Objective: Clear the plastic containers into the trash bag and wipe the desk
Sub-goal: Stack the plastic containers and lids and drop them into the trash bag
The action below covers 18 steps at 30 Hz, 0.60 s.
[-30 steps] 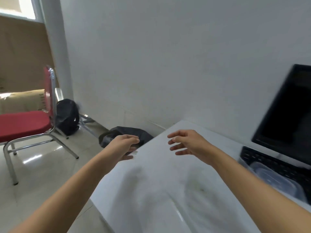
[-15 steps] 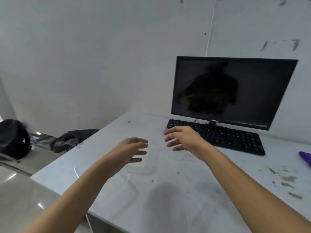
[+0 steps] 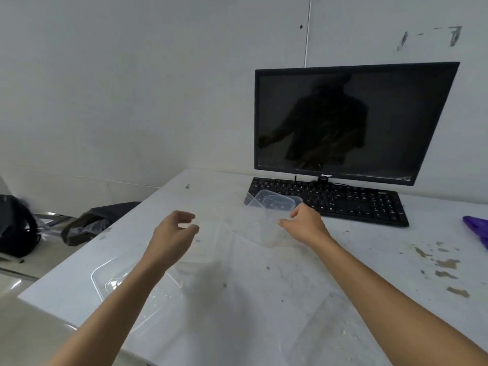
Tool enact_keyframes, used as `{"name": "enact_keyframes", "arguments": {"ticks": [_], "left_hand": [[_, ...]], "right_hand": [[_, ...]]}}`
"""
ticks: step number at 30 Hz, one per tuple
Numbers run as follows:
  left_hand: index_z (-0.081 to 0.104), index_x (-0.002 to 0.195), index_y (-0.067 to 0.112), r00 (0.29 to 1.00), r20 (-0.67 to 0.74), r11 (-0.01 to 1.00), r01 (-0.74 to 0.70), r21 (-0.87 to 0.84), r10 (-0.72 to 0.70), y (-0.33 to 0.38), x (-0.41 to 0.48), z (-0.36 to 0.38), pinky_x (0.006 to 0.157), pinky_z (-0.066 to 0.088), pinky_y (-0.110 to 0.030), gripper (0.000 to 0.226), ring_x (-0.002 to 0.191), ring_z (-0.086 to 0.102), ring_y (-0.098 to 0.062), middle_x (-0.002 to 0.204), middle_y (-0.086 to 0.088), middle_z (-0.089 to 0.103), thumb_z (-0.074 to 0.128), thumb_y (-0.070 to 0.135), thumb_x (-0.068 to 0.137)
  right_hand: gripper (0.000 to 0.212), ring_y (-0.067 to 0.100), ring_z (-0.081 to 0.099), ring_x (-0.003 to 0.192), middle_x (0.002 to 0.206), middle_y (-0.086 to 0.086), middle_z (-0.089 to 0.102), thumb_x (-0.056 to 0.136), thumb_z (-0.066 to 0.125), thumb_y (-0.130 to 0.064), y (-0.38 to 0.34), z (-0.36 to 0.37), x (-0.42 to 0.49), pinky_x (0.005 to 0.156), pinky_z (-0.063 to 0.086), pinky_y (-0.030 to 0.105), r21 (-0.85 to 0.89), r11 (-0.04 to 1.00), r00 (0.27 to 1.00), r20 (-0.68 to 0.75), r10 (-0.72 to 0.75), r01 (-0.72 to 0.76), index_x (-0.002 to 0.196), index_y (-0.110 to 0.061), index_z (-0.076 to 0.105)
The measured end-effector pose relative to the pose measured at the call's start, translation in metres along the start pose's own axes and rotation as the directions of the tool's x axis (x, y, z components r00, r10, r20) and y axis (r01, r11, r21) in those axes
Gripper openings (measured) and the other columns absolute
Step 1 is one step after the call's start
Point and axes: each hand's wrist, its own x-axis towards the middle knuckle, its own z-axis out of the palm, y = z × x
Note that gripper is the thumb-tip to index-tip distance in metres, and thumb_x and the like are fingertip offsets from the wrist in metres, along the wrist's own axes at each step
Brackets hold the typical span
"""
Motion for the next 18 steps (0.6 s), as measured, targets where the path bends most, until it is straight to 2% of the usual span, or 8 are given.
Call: {"name": "enact_keyframes", "arguments": {"ticks": [2,4,8,11,13,15,17,18], "left_hand": [[0.055,0.135,0.015,1.0,0.021,0.988,0.011,0.154,-0.015,-0.004,0.011,-0.007,0.088,0.043,-0.032,0.045,0.116,0.06,-0.022,0.136,-0.004,0.059,0.063,0.023,0.092],[0.046,0.142,0.008,0.992,0.095,0.947,0.045,0.319,-0.08,-0.009,0.021,-0.008,0.091,0.043,-0.033,0.057,0.125,0.054,-0.027,0.143,-0.011,0.052,0.063,0.028,0.091],[0.043,0.141,0.005,0.985,0.104,0.859,0.068,0.508,-0.139,-0.013,0.031,-0.002,0.101,0.044,-0.041,0.063,0.126,0.05,-0.032,0.141,-0.015,0.045,0.062,0.031,0.088],[0.043,0.14,0.004,0.997,-0.019,0.856,0.073,0.512,-0.074,-0.014,0.039,-0.002,0.102,0.041,-0.044,0.058,0.131,0.041,-0.036,0.141,-0.017,0.041,0.061,0.024,0.088],[0.045,0.136,0.003,0.993,-0.024,0.812,0.108,0.574,-0.116,-0.02,0.047,-0.006,0.099,0.042,-0.044,0.055,0.129,0.043,-0.038,0.138,-0.018,0.044,0.06,0.027,0.088],[0.053,0.124,0.007,0.98,0.03,0.799,0.143,0.584,-0.197,-0.028,0.054,-0.011,0.093,0.044,-0.039,0.044,0.116,0.052,-0.035,0.125,-0.015,0.054,0.059,0.031,0.088],[0.055,0.087,0.016,0.975,0.06,0.81,0.141,0.569,-0.212,-0.033,0.057,-0.013,0.075,0.041,-0.033,0.015,0.086,0.053,-0.029,0.091,-0.007,0.059,0.055,0.031,0.086],[0.046,0.071,0.016,0.979,0.062,0.816,0.126,0.565,-0.194,-0.033,0.059,-0.012,0.068,0.037,-0.032,0.02,0.074,0.048,-0.027,0.076,-0.003,0.054,0.053,0.029,0.085]], "right_hand": [[0.052,0.025,0.061,0.101,0.118,0.003,0.056,0.085,0.07,-0.043,-0.001,0.007,0.01,0.071,0.044,0.035,0.024,0.997,0.997,-0.016,0.069,-0.069,0.123,-0.014,0.048],[0.059,0.026,0.065,0.093,0.118,0.007,0.061,0.086,0.071,-0.04,-0.002,0.011,0.018,0.064,0.047,0.033,0.159,0.977,0.99,-0.015,0.143,-0.139,0.13,-0.012,0.044],[0.057,0.02,0.066,0.075,0.109,0.011,0.066,0.089,0.071,-0.027,-0.003,0.018,0.026,0.047,0.045,0.026,0.356,0.912,0.973,-0.027,0.229,-0.205,0.135,-0.009,0.042],[0.061,0.025,0.067,0.078,0.116,0.011,0.065,0.085,0.075,-0.033,-0.004,0.024,0.03,0.047,0.045,0.027,0.324,0.92,0.968,-0.035,0.247,-0.223,0.133,-0.009,0.045],[0.059,0.027,0.07,0.08,0.115,0.009,0.066,0.081,0.077,-0.038,-0.004,0.029,0.032,0.051,0.049,0.028,0.267,0.94,0.971,-0.047,0.235,-0.215,0.127,-0.011,0.052],[0.048,0.027,0.071,0.078,0.11,0.008,0.069,0.084,0.076,-0.036,-0.003,0.033,0.035,0.056,0.049,0.029,0.231,0.953,0.976,-0.048,0.215,-0.198,0.121,-0.011,0.058],[0.032,0.025,0.07,0.07,0.097,0.009,0.072,0.088,0.073,-0.028,-0.003,0.035,0.037,0.055,0.049,0.027,0.231,0.953,0.975,-0.057,0.215,-0.197,0.111,-0.008,0.063],[0.024,0.022,0.068,0.063,0.089,0.009,0.073,0.088,0.072,-0.024,-0.003,0.035,0.038,0.052,0.048,0.026,0.228,0.953,0.973,-0.064,0.22,-0.201,0.104,-0.007,0.066]]}}
